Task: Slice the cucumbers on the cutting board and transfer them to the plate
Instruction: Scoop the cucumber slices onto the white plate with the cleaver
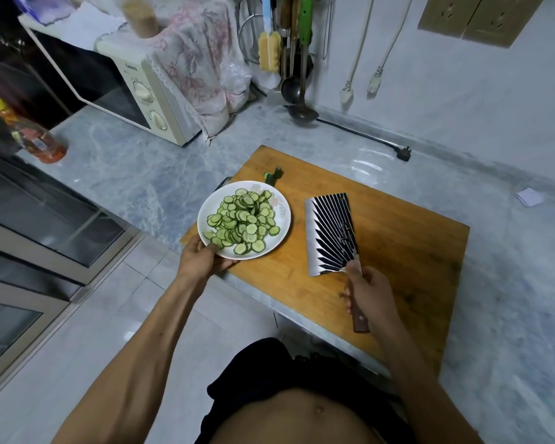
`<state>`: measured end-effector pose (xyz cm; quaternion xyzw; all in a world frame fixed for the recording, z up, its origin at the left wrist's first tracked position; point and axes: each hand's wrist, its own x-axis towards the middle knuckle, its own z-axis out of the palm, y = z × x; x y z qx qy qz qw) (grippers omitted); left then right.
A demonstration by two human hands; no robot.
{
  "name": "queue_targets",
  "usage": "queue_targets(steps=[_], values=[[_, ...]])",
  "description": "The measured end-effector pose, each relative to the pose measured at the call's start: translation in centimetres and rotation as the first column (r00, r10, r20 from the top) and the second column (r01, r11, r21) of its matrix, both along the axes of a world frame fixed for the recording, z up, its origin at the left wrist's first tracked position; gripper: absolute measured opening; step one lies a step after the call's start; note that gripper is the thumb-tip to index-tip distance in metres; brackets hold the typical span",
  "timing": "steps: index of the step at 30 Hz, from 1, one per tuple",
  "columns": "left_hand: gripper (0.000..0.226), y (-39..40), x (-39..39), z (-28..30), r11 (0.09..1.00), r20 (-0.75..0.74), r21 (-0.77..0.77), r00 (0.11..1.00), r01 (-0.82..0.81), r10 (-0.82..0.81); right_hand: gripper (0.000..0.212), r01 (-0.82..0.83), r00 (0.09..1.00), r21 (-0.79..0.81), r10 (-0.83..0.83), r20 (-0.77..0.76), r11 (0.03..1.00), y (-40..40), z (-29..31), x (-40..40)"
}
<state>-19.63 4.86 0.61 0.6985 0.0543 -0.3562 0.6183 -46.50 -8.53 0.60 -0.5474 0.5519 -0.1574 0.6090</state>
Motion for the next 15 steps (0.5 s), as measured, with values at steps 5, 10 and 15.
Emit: queue_targets(steps=[5,10,15], values=[[0.039,-0.4,-3.5,1.0,0.992,-0.07,-0.122,0.997,0.023,-0.031,0.034,0.128,0.99,0.033,-0.13,0.058,0.991,-0.5,-0.1,-1.6],[0.042,-4.2,-7.3,1.2,0.98,-0.152,-0.177,0.981,0.095,-0.123,0.031,0.26,0.965,0.013,-0.26,0.043,0.966,-1.3,-0.5,-4.0],[0.046,-9.6,-9.4,1.7,0.952,-0.133,-0.141,0.947,0.272,-0.291,0.038,0.35,0.935,-0.083,-0.353,-0.019,0.933,-3.0,-1.4,-7.7]])
